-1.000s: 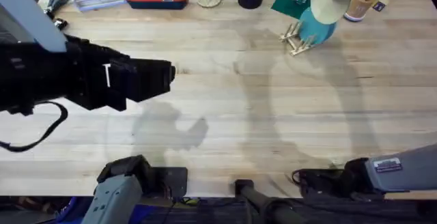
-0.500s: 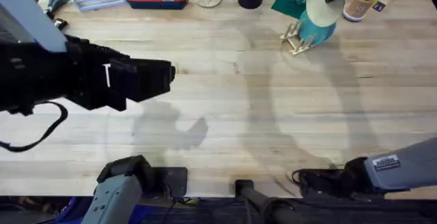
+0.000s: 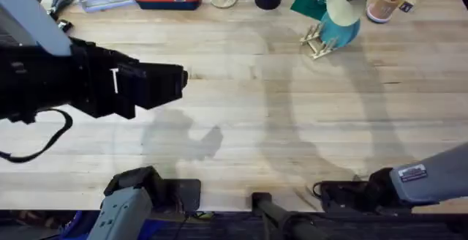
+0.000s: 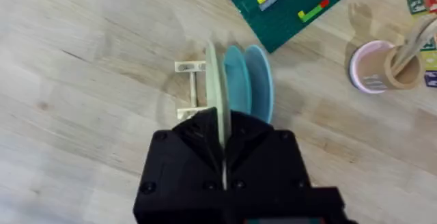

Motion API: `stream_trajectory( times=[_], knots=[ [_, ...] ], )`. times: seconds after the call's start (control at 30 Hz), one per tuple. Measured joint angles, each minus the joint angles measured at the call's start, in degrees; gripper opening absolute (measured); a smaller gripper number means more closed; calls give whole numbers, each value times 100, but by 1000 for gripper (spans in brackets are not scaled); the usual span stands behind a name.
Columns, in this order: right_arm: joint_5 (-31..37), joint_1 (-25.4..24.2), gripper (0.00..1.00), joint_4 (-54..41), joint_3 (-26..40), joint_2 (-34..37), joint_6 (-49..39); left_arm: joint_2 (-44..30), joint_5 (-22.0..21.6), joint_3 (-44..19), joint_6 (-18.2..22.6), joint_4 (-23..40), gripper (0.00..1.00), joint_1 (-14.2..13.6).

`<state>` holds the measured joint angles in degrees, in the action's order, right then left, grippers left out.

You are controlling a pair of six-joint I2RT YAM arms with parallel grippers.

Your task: Pick up the plates from the table one by one and place each into a slot on the dish rack.

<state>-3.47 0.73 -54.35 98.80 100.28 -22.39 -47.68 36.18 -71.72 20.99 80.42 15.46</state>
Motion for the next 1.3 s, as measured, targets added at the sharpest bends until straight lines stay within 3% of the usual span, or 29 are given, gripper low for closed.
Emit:
stream_trajectory(
  times=[0.63,1.3],
  knots=[
    [0,0,29,33,0,760,-17,0,0,0,1,0,993,0],
    [0,0,29,35,0,779,-17,0,0,0,1,0,993,0]
  ],
)
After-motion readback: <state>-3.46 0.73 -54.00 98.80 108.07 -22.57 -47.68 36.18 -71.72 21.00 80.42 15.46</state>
